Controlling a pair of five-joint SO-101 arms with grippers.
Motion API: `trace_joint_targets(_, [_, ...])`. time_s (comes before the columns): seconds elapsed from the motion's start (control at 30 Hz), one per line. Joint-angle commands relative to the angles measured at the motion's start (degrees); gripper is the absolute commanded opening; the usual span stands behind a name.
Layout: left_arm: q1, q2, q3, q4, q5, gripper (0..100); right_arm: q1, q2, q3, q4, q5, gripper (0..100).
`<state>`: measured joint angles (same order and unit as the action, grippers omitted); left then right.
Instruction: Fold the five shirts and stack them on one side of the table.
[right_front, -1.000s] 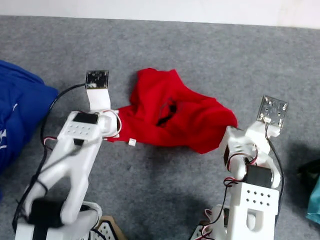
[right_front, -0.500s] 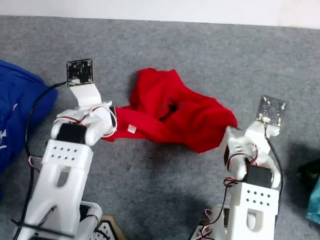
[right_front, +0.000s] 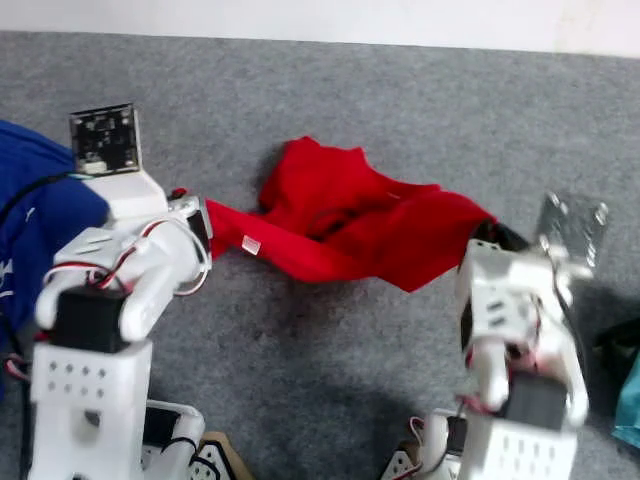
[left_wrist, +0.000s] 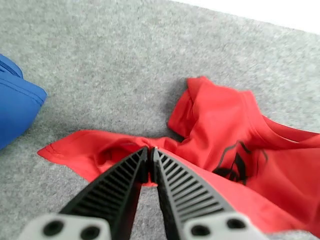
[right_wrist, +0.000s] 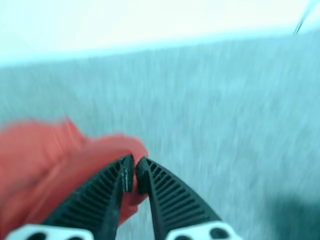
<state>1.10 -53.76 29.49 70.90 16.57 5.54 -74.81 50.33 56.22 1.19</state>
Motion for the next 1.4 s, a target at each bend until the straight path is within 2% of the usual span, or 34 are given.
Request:
trace_joint_targets(0.0, [-3.3, -3.1, -8.3, 3.6, 0.5, 1, -0.5, -12.4, -8.5, 3.6, 2.6, 0.7])
trace_joint_targets(0.1, [-8.7, -3.6, -13.1, 6.5, 0.4, 1, -0.3, -14.2, -12.4, 7.9, 4.0, 0.7])
trace_joint_targets(0.27, [-12.9, -3.8, -18.3, 10.7, 0.4, 1, -0.1, -14.5, -18.7, 13.6, 4.0, 0.7])
trace_joint_targets(0.4, [-14.9, -4.6, -24.6, 12.6, 0.5, 1, -0.1, -14.6, -29.6, 17.3, 4.0, 0.7])
trace_joint_targets(0.63, [-15.1, -13.4, -34.3, 16.0, 0.6, 1, -0.1, -14.3, -44.0, 17.9, 4.1, 0.7])
trace_joint_targets(0.77, [-15.4, -16.7, -36.4, 16.9, 0.6, 1, -0.1, -14.5, -47.7, 17.9, 4.1, 0.7])
trace_joint_targets(0.9, [-19.8, -21.3, -37.4, 16.4, 0.6, 1, -0.1, -14.4, -52.3, 19.1, 3.9, 0.7])
trace_joint_targets(1.03, [-20.8, -21.9, -35.3, 16.4, 0.6, 1, 0.0, -13.8, -52.6, 20.2, 4.0, 0.7])
trace_joint_targets(1.2, [-21.1, -17.8, -22.0, 7.5, 0.6, 1, -0.1, -11.0, -44.2, 19.6, 4.1, 0.7])
trace_joint_targets(1.37, [-21.1, -12.8, -8.3, -5.9, 0.6, 1, -0.4, -6.9, -30.0, 8.7, 3.8, 0.7])
